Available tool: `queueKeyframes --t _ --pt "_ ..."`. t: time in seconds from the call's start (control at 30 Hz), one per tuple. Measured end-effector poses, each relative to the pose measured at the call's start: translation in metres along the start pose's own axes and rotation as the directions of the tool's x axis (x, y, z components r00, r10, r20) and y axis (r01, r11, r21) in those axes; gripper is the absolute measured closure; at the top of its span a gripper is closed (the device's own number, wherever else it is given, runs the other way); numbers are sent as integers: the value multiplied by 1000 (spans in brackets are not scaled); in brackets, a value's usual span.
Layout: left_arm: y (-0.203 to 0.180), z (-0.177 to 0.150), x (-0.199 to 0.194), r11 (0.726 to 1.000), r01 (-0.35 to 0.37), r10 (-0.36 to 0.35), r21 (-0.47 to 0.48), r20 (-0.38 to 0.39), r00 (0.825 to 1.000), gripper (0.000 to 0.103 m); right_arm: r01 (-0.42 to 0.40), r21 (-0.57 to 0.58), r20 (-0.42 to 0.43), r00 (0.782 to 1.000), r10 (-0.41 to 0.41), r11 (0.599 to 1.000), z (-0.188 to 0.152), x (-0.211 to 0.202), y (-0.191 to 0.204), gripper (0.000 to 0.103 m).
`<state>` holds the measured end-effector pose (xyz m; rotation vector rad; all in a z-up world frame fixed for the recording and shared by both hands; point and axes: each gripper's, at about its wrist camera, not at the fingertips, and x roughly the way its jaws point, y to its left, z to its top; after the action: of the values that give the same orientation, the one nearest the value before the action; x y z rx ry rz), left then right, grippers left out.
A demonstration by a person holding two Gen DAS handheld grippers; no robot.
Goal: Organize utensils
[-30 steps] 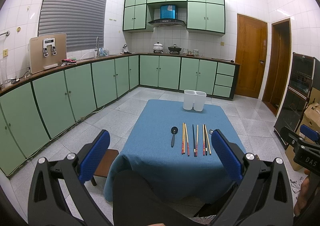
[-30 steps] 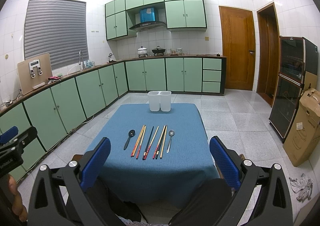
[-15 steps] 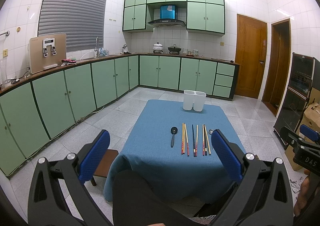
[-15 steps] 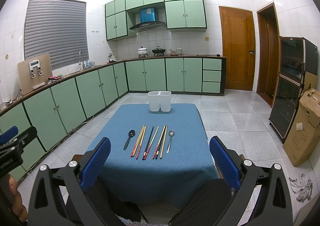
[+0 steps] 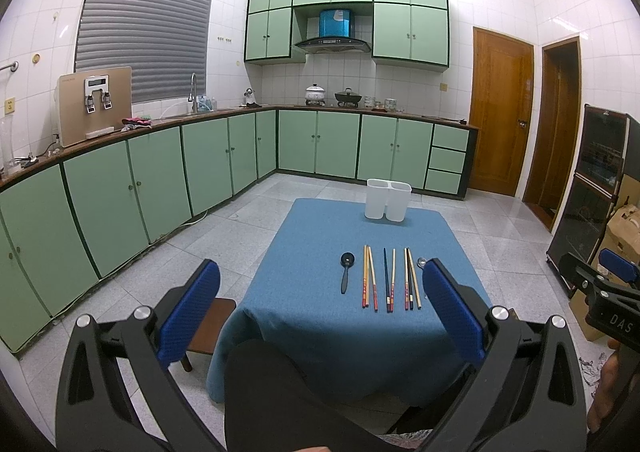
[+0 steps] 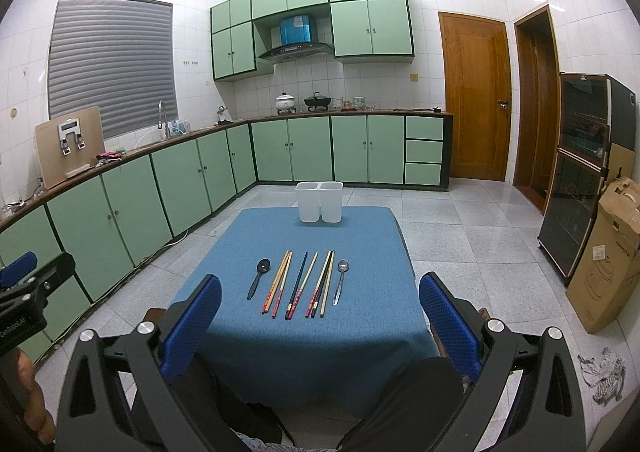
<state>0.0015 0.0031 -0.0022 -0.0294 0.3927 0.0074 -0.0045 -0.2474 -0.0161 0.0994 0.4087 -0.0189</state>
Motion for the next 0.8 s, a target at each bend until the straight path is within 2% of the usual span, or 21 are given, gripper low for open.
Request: queueKeyframes --t 0.33,0.5,0.6,0.8 --pt "0 -2 3 1000 5 -5 0 -1 1000 5 2 0 -2 1000 -2 1000 -1 2 -1 6" --pt "-4 -7 9 998 61 -61 4 -6 998 5 4 -1 -7 1000 -4 1000 1 1 3 6" --pt "-7 -14 26 998 65 -64 22 -34 997 5 0 2 -12 1000 0 1000 9 5 5 6" --pt "-7 -22 73 995 90 -86 45 -91 992 5 16 -20 -47 999 -17 1000 -11 44 -3 6"
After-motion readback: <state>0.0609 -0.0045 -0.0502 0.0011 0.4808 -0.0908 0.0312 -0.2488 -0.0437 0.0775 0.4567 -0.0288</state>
